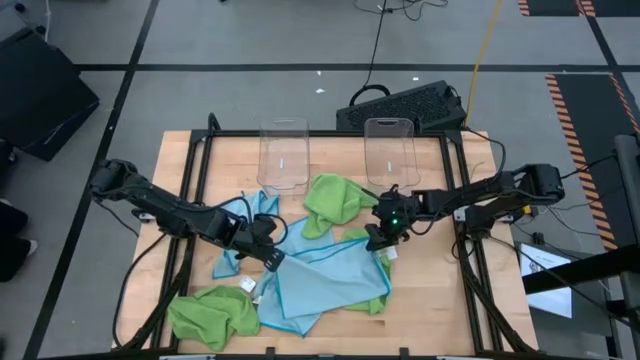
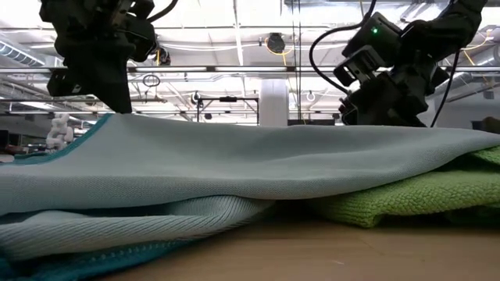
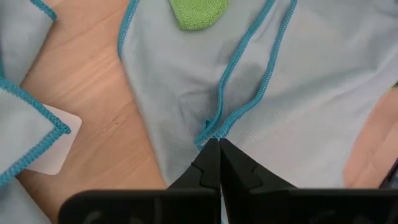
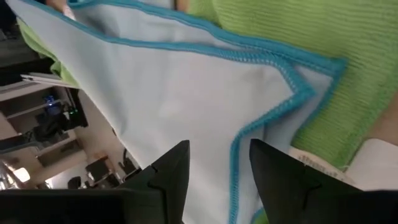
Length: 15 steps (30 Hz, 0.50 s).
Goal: Fold microfiber towels
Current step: Fold the right blue microfiber towel
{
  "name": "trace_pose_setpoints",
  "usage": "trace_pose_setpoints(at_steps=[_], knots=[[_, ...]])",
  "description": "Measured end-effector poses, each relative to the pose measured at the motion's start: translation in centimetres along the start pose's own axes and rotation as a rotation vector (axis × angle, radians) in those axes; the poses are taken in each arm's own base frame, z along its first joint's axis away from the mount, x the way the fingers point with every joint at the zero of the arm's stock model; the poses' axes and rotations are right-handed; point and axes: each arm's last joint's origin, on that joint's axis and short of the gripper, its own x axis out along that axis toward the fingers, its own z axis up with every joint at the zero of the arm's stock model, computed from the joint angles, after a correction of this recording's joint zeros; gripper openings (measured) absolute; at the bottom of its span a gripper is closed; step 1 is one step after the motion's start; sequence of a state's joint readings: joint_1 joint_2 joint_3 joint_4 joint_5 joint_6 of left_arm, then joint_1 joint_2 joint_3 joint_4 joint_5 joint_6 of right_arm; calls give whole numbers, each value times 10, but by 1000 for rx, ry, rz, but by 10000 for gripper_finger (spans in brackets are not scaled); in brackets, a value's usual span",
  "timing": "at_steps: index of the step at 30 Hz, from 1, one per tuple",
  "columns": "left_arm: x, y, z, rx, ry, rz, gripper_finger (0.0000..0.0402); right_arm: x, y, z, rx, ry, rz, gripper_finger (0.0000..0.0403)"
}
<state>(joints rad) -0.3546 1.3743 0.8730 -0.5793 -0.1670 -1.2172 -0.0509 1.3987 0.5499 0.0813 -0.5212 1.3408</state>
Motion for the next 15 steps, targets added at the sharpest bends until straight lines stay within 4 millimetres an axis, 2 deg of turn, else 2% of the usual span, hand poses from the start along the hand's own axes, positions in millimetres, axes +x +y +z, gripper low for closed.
trace_pose_setpoints(at_steps=[5,15], knots=[[0,0,0,3,-10,4,0,2,-8,-1,4,16,-68,159],[0,0,1,2,-18,6,0,5,-8,1,-11,-3,-69,159]])
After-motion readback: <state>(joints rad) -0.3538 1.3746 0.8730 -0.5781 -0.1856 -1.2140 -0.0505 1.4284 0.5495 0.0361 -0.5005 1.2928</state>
